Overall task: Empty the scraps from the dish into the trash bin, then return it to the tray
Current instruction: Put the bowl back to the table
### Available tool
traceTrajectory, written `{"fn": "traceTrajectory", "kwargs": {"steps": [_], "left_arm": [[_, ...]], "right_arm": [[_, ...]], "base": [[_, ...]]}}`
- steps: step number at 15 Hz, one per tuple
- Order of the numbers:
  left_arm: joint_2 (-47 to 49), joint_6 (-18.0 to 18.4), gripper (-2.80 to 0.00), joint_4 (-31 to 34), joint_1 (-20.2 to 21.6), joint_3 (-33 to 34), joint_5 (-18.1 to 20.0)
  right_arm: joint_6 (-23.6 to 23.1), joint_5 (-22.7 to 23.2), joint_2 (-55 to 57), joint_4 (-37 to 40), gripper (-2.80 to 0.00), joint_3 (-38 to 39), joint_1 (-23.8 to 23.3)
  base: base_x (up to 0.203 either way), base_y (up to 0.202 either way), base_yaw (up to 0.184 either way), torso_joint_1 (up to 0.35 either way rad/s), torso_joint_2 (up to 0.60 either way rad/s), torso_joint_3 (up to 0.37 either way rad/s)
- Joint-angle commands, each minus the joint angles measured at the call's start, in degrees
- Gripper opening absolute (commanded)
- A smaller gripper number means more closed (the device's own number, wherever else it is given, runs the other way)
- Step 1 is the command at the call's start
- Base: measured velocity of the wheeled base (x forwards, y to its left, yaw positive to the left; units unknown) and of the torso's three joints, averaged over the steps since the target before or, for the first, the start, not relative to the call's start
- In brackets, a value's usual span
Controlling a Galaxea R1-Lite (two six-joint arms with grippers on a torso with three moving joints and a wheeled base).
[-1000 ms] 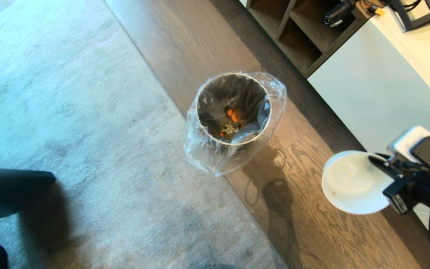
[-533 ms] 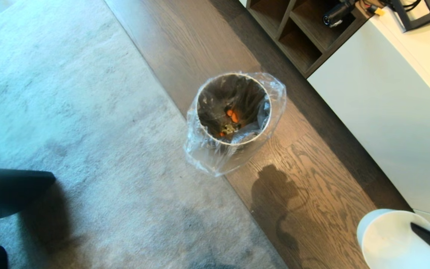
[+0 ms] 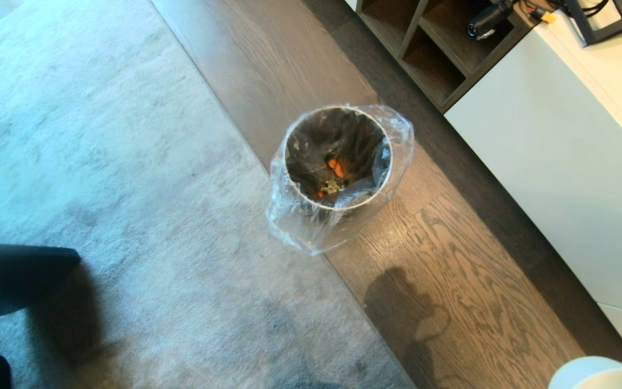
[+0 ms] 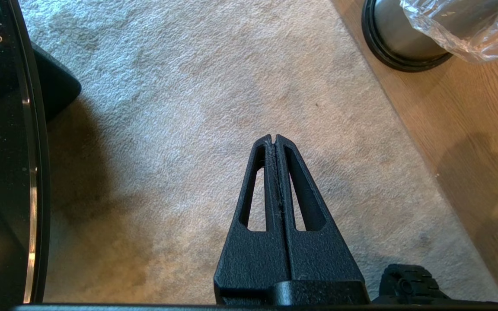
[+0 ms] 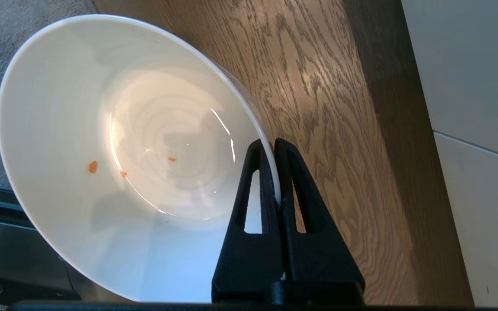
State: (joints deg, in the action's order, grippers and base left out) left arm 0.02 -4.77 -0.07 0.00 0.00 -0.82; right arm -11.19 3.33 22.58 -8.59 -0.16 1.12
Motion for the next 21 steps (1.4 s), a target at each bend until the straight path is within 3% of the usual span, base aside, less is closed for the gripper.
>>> {"fn": "traceTrajectory", "kwargs": {"steps": [1,8,16,21], "left_arm": [[0.0,-0.1,-2.80,0.0,0.0,0.0,0.0],[0.0,-0.1,-2.80,0.0,0.0,0.0,0.0],[0.0,-0.1,-2.80,0.0,0.0,0.0,0.0],[0.0,-0.1,-2.80,0.0,0.0,0.0,0.0]], "right_arm": [[0.1,0.1,-10.8,5.9,-2.80,0.1,-0.4],[1.7,0.0,-22.1,8.8,-2.80,0.1,-0.7],[5.9,-0.2,-22.6,8.8,-2.80,0.2,-0.8],[5.9,-0.2,-22.6,8.8,-2.80,0.2,-0.7]], "base": [[0.000,0.000,0.000,0.000,0.00,0.000],[0.000,0.000,0.000,0.000,0.00,0.000],[0.000,0.000,0.000,0.000,0.00,0.000],[0.000,0.000,0.000,0.000,0.00,0.000]]}}
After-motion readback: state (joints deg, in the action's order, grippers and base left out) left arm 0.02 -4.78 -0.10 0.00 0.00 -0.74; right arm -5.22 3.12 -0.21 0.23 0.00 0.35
